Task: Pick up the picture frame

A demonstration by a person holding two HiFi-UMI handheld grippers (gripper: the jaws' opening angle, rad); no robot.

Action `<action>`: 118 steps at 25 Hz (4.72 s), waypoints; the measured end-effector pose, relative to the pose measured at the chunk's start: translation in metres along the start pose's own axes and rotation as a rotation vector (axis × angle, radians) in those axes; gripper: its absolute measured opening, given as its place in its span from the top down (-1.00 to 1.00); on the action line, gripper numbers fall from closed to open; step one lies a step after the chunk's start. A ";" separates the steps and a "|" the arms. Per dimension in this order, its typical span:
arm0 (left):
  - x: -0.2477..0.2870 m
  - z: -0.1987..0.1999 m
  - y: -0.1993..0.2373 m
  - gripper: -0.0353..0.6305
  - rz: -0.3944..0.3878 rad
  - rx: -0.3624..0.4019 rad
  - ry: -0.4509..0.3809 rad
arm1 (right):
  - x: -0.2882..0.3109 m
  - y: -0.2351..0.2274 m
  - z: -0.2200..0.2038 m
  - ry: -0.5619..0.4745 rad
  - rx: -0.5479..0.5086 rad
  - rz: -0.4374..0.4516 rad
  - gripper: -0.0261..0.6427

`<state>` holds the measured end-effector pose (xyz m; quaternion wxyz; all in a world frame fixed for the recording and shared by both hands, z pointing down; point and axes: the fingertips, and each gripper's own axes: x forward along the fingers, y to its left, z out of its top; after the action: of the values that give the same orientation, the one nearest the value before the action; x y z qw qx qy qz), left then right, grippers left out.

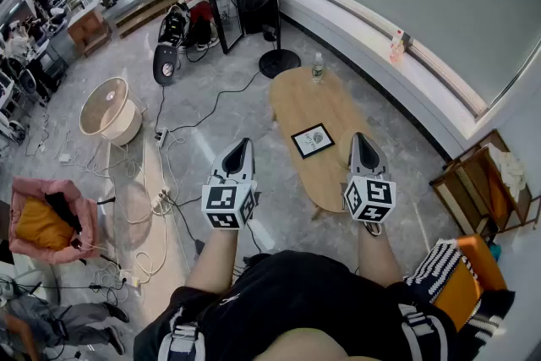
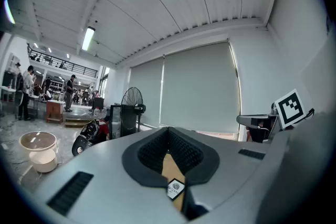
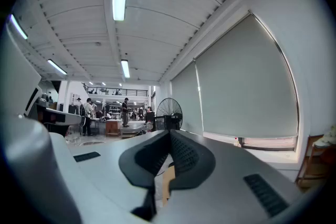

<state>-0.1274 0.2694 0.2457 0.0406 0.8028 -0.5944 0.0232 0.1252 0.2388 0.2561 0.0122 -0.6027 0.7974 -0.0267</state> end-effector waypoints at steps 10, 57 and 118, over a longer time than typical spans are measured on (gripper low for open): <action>-0.013 0.004 -0.014 0.83 -0.011 0.016 0.004 | -0.012 0.008 0.000 0.011 0.020 0.031 0.87; 0.175 -0.010 0.111 0.83 -0.088 0.052 0.033 | 0.206 0.008 -0.031 0.019 0.007 -0.063 0.87; 0.583 -0.328 0.126 0.22 -0.182 -0.262 0.837 | 0.548 -0.193 -0.346 0.839 0.024 0.197 0.48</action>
<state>-0.0736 -0.2917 0.6264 0.3809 0.7613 -0.4517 0.2671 0.1431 -0.3314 0.6195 -0.3036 -0.4602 0.7867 -0.2776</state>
